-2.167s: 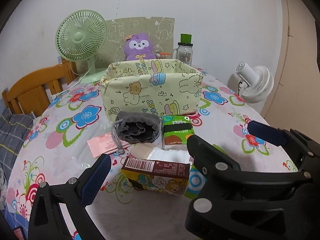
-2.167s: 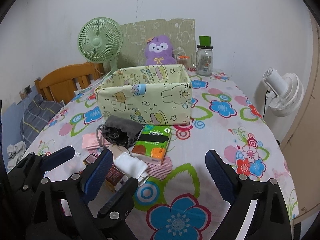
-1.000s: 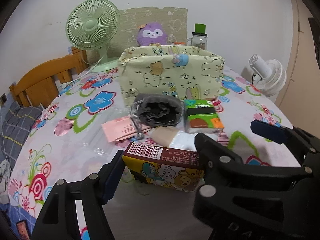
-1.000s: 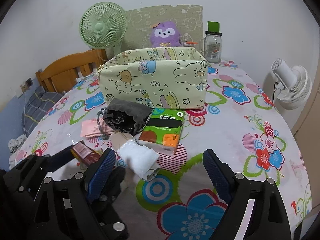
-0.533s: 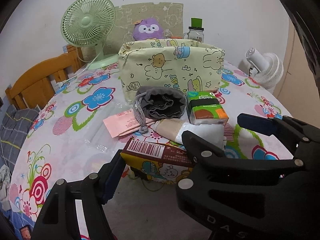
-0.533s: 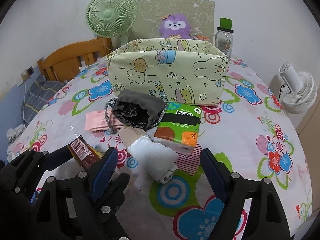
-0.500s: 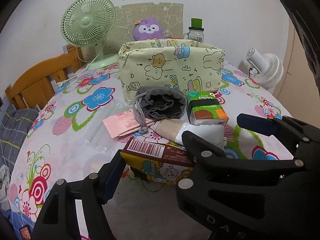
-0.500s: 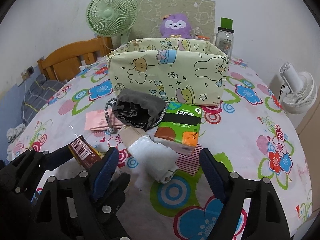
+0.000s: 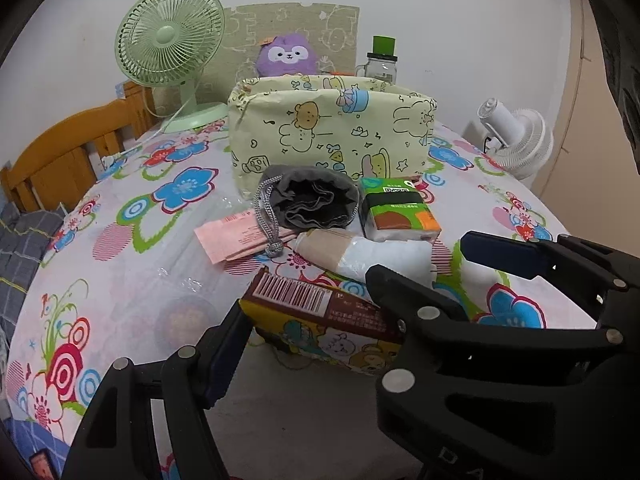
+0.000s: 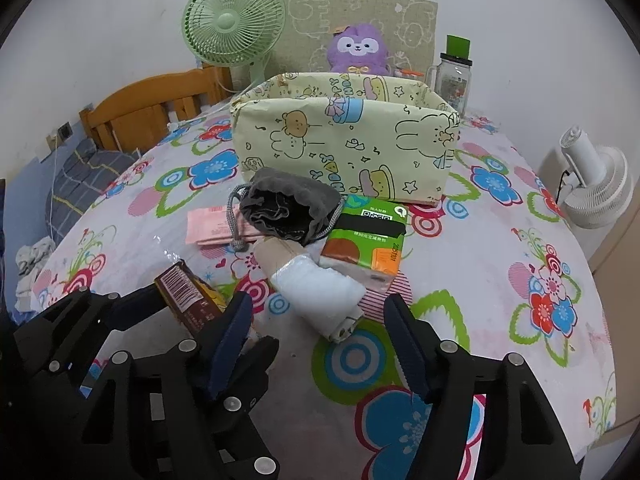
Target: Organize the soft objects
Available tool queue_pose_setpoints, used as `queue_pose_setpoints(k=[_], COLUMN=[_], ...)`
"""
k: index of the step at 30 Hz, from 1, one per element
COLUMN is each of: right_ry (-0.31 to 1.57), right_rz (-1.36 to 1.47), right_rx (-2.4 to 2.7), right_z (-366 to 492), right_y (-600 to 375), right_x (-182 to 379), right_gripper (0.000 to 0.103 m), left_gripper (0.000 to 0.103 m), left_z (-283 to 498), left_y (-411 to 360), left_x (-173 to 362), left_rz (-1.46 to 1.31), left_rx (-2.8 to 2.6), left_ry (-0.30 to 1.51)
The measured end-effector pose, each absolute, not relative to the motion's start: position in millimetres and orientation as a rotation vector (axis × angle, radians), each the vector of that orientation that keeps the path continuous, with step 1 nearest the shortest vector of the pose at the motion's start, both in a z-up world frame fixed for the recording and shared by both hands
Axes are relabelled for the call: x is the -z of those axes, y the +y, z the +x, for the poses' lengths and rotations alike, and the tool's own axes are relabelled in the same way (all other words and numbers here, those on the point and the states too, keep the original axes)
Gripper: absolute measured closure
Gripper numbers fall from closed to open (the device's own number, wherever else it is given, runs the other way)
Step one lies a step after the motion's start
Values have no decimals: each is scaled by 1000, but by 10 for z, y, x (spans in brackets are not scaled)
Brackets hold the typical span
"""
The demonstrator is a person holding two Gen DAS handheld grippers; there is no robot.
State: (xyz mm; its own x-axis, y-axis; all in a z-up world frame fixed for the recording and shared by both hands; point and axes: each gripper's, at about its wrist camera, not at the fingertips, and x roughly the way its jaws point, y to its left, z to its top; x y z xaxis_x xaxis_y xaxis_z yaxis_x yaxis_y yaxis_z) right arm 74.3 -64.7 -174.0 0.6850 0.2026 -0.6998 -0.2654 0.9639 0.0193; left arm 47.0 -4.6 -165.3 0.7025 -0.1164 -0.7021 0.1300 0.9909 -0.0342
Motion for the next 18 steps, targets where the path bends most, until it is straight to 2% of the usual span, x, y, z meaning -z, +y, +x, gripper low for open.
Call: queue_pose_setpoints(k=[3, 18], right_ry=[769, 865], right_rz=[-81, -34], right_rx=[-265, -366], right_z=[763, 1166], right_y=[-663, -622], right_x=[1755, 1906], right_gripper=[34, 55], left_gripper=[27, 26], left_z=[492, 734], left_y=[-49, 0], left_x=[1666, 1796], left_rz=[9, -16], left_rx=[142, 203], left_ry=[781, 832])
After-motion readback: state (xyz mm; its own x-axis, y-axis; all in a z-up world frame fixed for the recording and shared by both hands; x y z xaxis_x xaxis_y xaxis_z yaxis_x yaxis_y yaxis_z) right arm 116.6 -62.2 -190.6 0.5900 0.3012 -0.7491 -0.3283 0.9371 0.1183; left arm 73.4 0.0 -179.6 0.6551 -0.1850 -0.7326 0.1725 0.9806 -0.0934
